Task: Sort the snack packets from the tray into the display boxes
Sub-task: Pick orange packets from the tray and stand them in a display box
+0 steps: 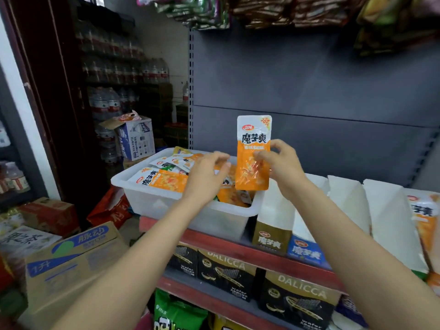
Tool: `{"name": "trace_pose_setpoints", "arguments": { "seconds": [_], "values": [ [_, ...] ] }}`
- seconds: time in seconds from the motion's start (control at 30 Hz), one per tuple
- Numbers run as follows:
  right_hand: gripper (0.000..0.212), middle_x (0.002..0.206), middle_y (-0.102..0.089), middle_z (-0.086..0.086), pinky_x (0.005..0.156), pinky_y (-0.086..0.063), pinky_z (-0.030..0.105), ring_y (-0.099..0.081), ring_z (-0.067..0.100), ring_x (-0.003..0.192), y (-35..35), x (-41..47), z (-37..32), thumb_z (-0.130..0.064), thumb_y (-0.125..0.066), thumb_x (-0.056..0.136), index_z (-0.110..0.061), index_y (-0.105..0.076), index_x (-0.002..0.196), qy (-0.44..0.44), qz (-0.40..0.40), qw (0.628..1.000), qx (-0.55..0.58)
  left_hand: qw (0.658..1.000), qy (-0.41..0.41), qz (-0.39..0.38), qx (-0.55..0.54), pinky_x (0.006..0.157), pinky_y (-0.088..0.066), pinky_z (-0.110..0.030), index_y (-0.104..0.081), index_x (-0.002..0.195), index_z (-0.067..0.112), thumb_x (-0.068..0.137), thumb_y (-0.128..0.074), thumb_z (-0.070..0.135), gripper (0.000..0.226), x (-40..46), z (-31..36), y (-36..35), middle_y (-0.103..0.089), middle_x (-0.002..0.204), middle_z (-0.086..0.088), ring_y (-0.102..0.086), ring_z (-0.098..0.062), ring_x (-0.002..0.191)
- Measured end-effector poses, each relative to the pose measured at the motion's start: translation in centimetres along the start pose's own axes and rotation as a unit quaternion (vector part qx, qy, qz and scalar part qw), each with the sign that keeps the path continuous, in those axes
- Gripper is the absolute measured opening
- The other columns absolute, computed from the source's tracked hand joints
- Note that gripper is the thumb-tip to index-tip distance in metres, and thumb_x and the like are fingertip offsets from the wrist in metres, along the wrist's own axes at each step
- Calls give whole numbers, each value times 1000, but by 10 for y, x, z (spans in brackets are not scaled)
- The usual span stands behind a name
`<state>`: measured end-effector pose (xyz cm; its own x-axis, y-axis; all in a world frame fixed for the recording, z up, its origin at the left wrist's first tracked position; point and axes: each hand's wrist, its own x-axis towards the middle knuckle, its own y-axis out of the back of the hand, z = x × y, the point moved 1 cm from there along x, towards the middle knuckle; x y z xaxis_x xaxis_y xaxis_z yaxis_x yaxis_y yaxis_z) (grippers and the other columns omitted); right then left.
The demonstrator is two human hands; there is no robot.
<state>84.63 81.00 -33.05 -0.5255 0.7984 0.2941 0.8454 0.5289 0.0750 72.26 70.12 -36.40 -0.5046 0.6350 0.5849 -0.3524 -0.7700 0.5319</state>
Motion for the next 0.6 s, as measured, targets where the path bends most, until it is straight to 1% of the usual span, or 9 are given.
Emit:
{"name": "trace_pose_setpoints", "arguments": {
  "seconds": [0.07,0.1,0.17,0.2,0.27,0.37,0.5,0.53,0.6],
  "values": [
    [17,91,-66,2,72,-54,38,-64,20,81,27,-7,-3,-1,-61,83,-12,-56,96,3,1,1000,16,994,-15,-50,-98,72,-41,-7,-60,115,15,94,-54,21,23,-1,34,-18,-65,104,5,-59,-2,90],
    [20,94,-67,4,74,-54,40,-65,21,83,42,-11,-3,1,-61,83,-11,-55,99,6,5,1000,22,987,-14,-70,-142,67,-43,-5,-59,114,14,93,-56,18,22,-2,50,-28,-64,97,7,-59,2,80],
    [31,99,-68,4,73,-55,37,-66,20,87,77,-19,-4,5,-62,83,-12,-52,107,24,14,1000,14,976,-16,-90,-200,62,-47,-9,-57,110,15,89,-60,10,22,-4,77,-52,-62,86,10,-60,4,65],
    [40,103,-67,4,71,-56,35,-66,18,89,96,-23,-4,7,-63,81,-15,-48,111,38,24,999,-2,972,-20,-98,-211,62,-49,-11,-56,107,17,87,-62,7,23,-5,89,-64,-63,84,10,-61,4,64],
    [60,108,-66,4,66,-57,31,-66,16,91,136,-31,-4,10,-66,77,-22,-41,120,65,53,996,-36,967,-31,-122,-220,67,-53,-21,-54,105,22,85,-65,6,28,-7,114,-91,-65,86,4,-63,-4,71],
    [88,98,-67,4,60,-56,28,-68,14,81,195,-43,-6,11,-67,75,-34,-26,138,91,91,989,-78,960,-45,-163,-222,74,-55,-31,-55,110,21,84,-67,12,30,-10,154,-132,-66,96,0,-65,-16,83],
    [79,104,-64,10,58,-55,33,-65,20,78,261,-54,-10,15,-64,75,-33,-35,130,132,147,973,-116,962,-81,-192,-178,70,-47,-17,-52,120,17,85,-66,18,37,-8,196,-184,-62,107,2,-58,-11,87],
    [76,108,-63,11,58,-55,33,-65,21,81,276,-56,-9,14,-63,75,-35,-37,127,135,158,971,-118,964,-90,-198,-152,72,-44,-16,-51,123,16,86,-65,20,40,-6,202,-195,-60,112,0,-56,-11,91],
    [72,113,-60,9,64,-57,36,-66,23,89,302,-56,-7,12,-62,78,-38,-37,123,128,178,966,-134,967,-109,-212,-87,84,-39,-19,-48,128,14,87,-64,23,45,1,209,-217,-55,124,-3,-53,-14,107]
  ]
}}
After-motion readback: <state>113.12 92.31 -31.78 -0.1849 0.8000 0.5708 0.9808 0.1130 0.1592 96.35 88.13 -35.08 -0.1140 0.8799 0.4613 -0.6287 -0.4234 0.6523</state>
